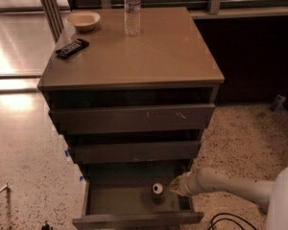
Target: Pick orange can from bottom drawer and place on counter
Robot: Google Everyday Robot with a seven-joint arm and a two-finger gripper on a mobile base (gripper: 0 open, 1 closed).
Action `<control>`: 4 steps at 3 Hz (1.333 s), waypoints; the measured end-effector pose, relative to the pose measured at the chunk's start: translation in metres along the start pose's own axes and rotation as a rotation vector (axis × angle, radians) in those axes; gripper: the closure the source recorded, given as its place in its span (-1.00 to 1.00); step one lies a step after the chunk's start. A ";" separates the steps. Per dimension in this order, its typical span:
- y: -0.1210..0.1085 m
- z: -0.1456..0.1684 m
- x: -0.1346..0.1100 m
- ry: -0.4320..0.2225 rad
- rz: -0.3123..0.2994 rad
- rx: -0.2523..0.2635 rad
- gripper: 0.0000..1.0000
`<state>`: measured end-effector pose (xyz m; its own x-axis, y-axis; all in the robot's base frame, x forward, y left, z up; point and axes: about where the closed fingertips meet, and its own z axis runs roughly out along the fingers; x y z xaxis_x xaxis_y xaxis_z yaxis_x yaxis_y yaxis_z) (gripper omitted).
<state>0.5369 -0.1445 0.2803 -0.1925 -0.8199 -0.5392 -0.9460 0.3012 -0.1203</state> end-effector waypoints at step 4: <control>-0.002 0.065 0.017 -0.132 0.065 -0.095 -0.58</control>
Offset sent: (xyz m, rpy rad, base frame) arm 0.0123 0.0082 -0.0495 0.1032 0.0733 0.0168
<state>0.5525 -0.1270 0.2174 -0.2239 -0.7270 -0.6492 -0.9542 0.2991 -0.0058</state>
